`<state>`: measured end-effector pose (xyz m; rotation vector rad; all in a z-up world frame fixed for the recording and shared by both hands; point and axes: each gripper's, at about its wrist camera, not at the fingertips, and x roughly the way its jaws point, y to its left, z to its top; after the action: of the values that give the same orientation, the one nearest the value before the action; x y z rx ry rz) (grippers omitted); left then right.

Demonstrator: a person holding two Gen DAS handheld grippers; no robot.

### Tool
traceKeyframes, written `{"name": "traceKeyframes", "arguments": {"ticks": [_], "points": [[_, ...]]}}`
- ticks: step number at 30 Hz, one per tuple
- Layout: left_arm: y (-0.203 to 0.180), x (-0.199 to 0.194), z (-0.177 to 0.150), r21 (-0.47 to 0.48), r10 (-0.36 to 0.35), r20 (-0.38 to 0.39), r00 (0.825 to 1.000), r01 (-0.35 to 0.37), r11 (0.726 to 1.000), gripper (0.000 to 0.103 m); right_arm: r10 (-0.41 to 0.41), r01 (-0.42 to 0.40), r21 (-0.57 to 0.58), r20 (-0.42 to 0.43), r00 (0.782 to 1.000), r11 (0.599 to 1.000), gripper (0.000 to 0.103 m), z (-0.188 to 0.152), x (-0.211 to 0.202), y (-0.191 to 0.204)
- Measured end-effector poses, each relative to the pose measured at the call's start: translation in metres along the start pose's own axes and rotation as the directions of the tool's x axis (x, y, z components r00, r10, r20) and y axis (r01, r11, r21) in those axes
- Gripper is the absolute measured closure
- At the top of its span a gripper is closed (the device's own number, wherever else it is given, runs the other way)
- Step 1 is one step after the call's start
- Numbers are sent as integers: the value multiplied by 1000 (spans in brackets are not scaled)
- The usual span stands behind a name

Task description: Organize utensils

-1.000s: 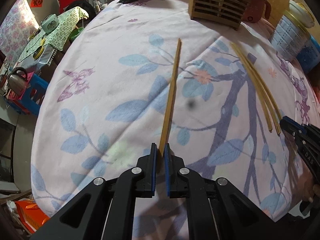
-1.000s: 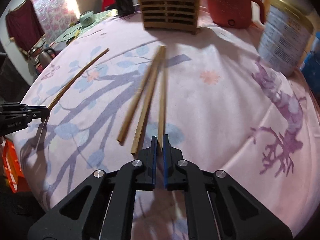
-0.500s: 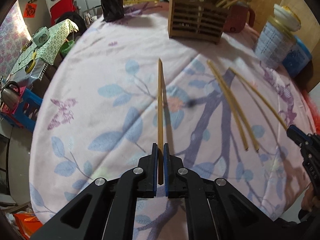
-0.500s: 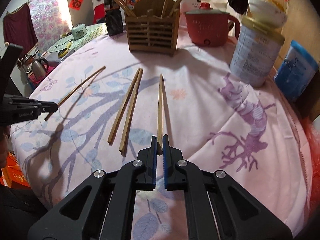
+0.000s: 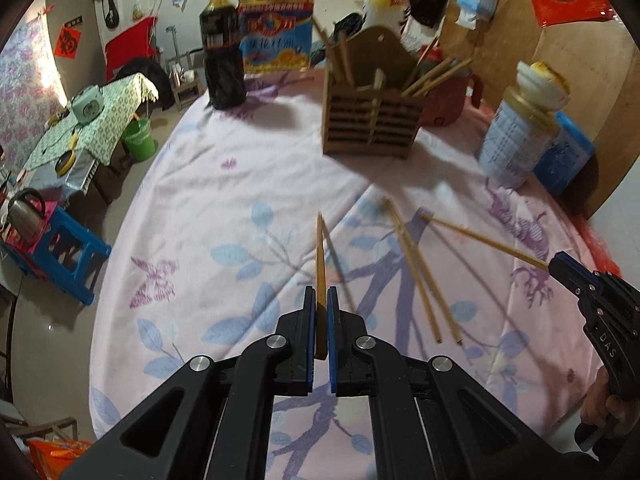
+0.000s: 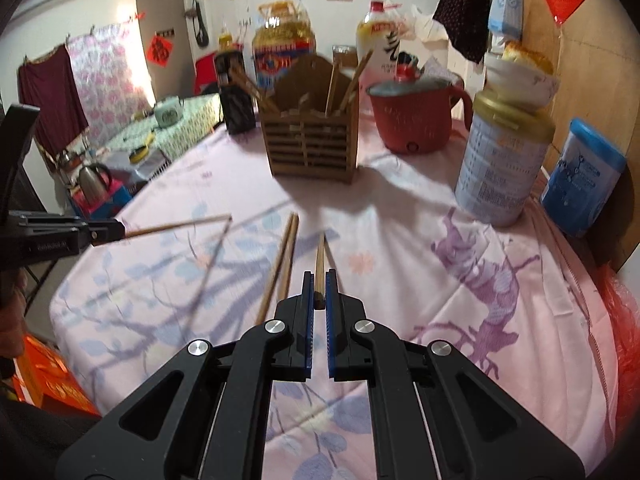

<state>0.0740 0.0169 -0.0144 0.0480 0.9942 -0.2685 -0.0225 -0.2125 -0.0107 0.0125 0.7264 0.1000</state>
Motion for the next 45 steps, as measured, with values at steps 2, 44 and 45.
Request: {"name": "traceKeyframes", "arguments": {"ticks": [2, 44, 45], "points": [[-4, -9, 4, 10, -8, 19, 1000, 8, 1000, 97, 4, -4, 0, 26, 1000, 1000, 97, 6, -8, 0], [5, 48, -92, 27, -99, -173, 980, 105, 994, 97, 76, -73, -38, 78, 994, 997, 97, 35, -41, -4], [4, 39, -85, 27, -99, -150, 984, 104, 994, 97, 79, -77, -35, 80, 994, 996, 97, 35, -41, -4]]}}
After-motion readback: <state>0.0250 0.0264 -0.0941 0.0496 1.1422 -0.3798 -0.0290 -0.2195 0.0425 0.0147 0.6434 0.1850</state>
